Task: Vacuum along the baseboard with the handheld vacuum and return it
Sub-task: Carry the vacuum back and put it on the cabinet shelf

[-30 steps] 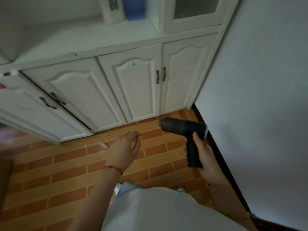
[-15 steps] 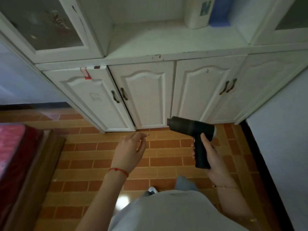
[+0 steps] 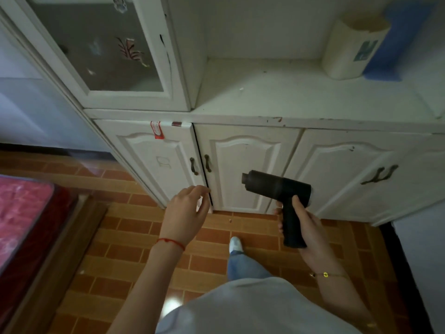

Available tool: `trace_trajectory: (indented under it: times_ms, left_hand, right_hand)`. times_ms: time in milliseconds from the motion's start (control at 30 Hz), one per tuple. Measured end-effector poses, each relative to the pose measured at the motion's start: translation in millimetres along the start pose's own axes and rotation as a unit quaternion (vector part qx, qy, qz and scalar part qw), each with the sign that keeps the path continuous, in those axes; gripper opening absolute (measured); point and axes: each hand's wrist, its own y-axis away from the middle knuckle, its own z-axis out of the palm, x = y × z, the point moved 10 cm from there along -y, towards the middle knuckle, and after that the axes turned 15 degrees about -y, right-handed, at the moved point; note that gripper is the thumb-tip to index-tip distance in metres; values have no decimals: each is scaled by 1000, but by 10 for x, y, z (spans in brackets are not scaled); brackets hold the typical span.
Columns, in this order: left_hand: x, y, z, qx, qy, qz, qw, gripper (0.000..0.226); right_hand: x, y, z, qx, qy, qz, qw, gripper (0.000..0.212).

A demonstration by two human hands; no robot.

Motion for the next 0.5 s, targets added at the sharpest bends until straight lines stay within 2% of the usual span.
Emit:
trace_trajectory:
  times_ms: [267,500]
  left_hand:
    - [27,-1401,-123,52,-4,10,999,21]
    - [100,-2367,-159,98,-15,32,995,21]
  right_hand:
    - [-824,-1061,637,-33,37,-43,998,48]
    - [-1305,-1820,1105,-62,46,-41,996,55]
